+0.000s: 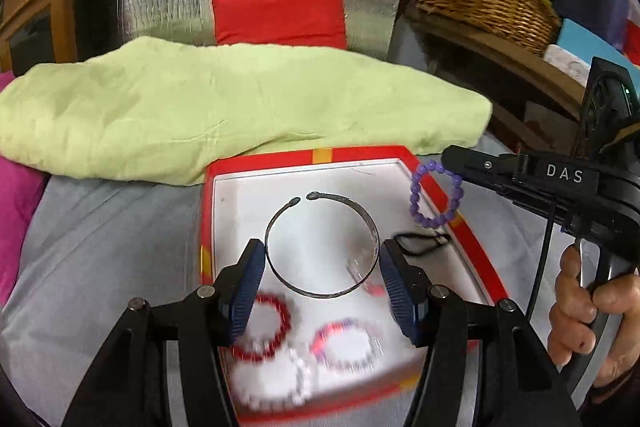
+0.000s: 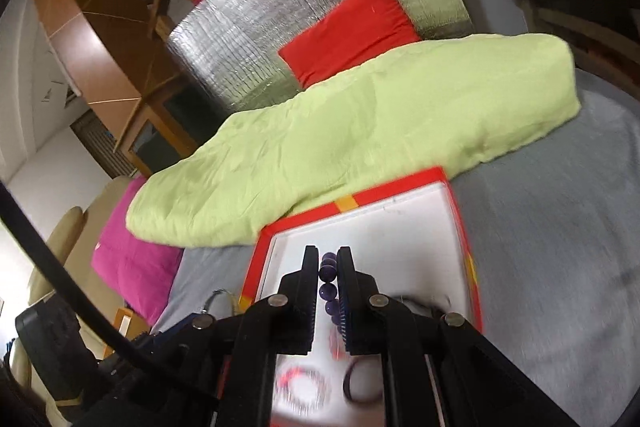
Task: Organize jewelry
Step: 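Lower both held items into the red tray and open both tools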
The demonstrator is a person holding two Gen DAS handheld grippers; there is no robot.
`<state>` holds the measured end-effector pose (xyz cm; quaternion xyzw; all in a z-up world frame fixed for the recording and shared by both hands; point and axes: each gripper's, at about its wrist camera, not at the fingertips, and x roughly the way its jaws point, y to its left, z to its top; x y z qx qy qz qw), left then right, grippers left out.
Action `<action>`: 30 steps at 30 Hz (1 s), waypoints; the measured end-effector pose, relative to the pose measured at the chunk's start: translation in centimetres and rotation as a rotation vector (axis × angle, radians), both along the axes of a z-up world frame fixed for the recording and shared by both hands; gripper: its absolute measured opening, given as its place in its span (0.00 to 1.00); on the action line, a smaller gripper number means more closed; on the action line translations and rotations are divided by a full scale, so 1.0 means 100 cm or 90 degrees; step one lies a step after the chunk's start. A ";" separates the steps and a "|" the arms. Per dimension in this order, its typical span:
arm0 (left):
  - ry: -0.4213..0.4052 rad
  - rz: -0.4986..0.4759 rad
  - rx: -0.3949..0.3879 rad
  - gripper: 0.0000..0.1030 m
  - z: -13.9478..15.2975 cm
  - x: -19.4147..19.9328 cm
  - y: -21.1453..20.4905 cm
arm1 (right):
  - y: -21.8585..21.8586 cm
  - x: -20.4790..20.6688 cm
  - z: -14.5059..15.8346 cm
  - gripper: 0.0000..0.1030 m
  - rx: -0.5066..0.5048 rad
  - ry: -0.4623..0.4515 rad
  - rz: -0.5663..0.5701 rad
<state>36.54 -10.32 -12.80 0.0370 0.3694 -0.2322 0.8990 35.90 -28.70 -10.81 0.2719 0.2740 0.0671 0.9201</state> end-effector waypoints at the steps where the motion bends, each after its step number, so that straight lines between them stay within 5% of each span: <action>1: 0.006 0.003 0.002 0.59 -0.004 0.006 -0.001 | -0.001 0.011 -0.003 0.10 0.007 0.008 0.002; 8: 0.065 0.023 0.012 0.59 -0.039 0.031 0.002 | -0.008 0.063 -0.036 0.10 0.036 0.064 0.003; 26: 0.105 0.018 0.065 0.60 -0.060 0.048 -0.019 | -0.017 0.050 -0.033 0.13 0.051 0.070 -0.005; 28: 0.109 0.031 0.062 0.62 -0.059 0.050 -0.016 | -0.016 0.043 -0.032 0.19 0.022 0.085 -0.008; 30: 0.112 0.037 0.048 0.63 -0.052 0.045 -0.010 | -0.017 0.032 -0.031 0.41 0.000 0.092 -0.013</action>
